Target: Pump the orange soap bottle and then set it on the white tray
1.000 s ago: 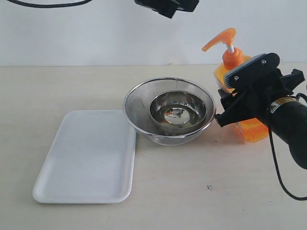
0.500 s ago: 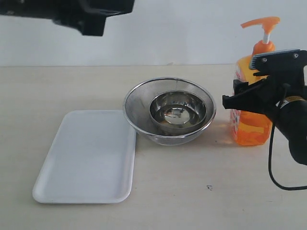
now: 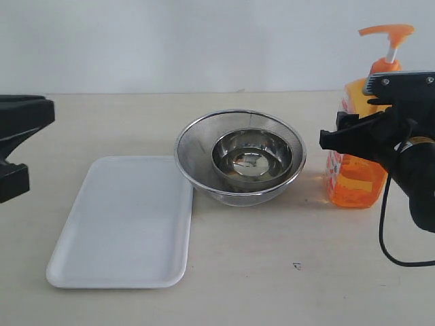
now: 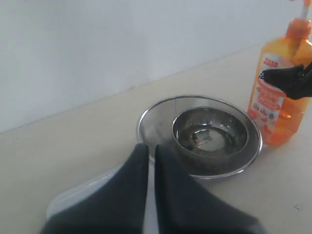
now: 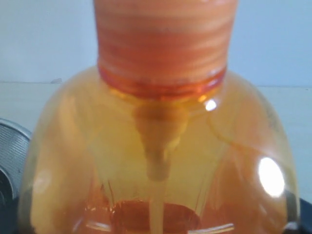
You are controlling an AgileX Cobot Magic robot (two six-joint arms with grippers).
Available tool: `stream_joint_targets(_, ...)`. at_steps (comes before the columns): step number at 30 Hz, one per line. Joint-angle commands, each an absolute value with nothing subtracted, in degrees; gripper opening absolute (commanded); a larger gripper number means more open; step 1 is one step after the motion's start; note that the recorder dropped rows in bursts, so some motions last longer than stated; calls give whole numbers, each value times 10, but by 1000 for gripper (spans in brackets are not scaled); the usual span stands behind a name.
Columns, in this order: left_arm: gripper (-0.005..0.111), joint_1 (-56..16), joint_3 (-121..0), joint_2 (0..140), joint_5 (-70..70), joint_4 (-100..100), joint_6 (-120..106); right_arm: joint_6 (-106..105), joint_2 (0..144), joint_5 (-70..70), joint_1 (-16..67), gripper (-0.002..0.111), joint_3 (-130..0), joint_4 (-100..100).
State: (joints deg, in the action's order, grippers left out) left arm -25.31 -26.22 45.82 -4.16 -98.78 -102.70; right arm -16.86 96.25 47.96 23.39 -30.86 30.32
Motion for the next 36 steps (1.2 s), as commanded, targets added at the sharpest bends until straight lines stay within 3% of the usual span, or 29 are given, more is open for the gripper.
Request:
stream_joint_targets(1,5,-252,-252,391,-34,-999,-983,-165,960,472,235,0,-310,298)
stream_joint_targets(25,5,-252,-91,71,-66,-999,-868,-133,960,471,235,0,-310,293)
stream_joint_targets(36,5,-252,-47,44,-69,-999,-850,-122,960,463,235,0,-310,247)
